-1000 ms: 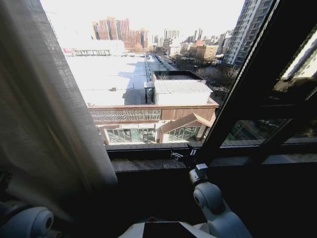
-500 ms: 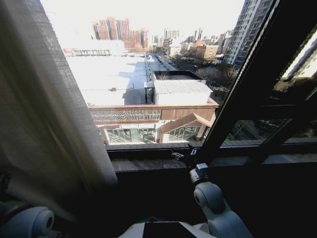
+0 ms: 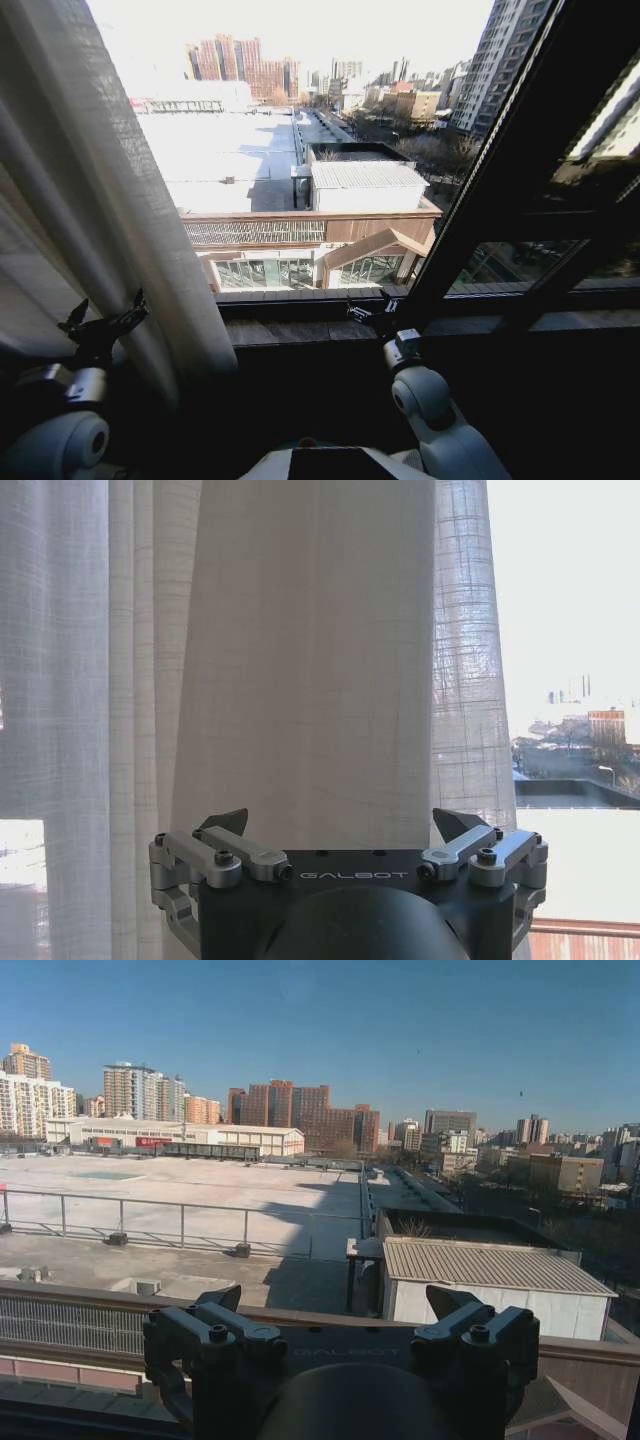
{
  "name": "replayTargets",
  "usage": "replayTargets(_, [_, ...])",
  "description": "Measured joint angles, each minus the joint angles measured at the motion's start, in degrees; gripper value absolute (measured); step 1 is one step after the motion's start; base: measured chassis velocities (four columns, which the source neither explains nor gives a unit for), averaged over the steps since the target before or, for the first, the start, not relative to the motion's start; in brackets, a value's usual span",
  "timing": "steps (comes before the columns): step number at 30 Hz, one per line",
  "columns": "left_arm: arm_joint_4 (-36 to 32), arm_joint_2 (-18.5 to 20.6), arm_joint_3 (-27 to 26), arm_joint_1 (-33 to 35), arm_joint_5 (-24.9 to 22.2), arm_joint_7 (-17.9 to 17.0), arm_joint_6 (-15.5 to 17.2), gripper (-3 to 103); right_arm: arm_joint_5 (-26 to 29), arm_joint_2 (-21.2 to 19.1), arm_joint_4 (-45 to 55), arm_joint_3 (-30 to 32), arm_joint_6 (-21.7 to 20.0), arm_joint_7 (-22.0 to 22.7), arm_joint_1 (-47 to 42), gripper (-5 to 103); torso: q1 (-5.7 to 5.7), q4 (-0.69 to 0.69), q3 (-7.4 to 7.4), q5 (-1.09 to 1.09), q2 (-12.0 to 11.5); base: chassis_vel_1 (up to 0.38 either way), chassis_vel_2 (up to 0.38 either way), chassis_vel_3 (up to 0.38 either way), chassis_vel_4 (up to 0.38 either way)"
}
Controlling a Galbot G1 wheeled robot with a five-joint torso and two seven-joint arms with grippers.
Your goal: Open the curtains by pulling them apart, changing their state from closed to fully open.
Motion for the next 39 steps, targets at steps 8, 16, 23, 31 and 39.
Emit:
replayTargets(8, [-0.2, 0.1, -0.2, 0.1, -0.1, 3.6, -0.7, 100, 0.0, 0.1, 0.1, -0.1, 0.0, 0.0, 0.2, 100, 0.00, 0.00, 0.00, 0.00, 0.0, 0.000, 0.000, 0.000, 0.000])
replayTargets(16, [-0.5, 0.3, 0.0, -0.2, 0.1, 5.2, -0.8, 100, 0.0, 0.2, 0.2, 0.6, 0.0, 0.0, 0.1, 100, 0.00, 0.00, 0.00, 0.00, 0.0, 0.000, 0.000, 0.000, 0.000])
replayTargets(23, [-0.2, 0.2, 0.2, -0.8, 0.3, 5.9, -0.8, 100, 0.1, 0.2, 0.4, 1.3, 0.0, -0.1, 0.2, 100, 0.00, 0.00, 0.00, 0.00, 0.0, 0.000, 0.000, 0.000, 0.000])
replayTargets(31, [-0.2, -0.4, -0.1, -0.5, 0.5, 6.4, -0.9, 100, 0.2, 0.2, 0.2, 0.9, 0.1, -0.2, 0.2, 100, -0.01, 0.00, -0.01, 0.00, 0.0, 0.000, 0.000, 0.000, 0.000])
replayTargets(39, [-0.1, -0.7, -0.2, -0.3, 0.5, 6.7, -1.3, 100, 0.2, -0.1, 0.4, 0.9, 0.1, -0.2, 0.3, 100, -0.01, 0.00, 0.00, 0.00, 0.0, -0.069, 0.070, 0.082, -0.053])
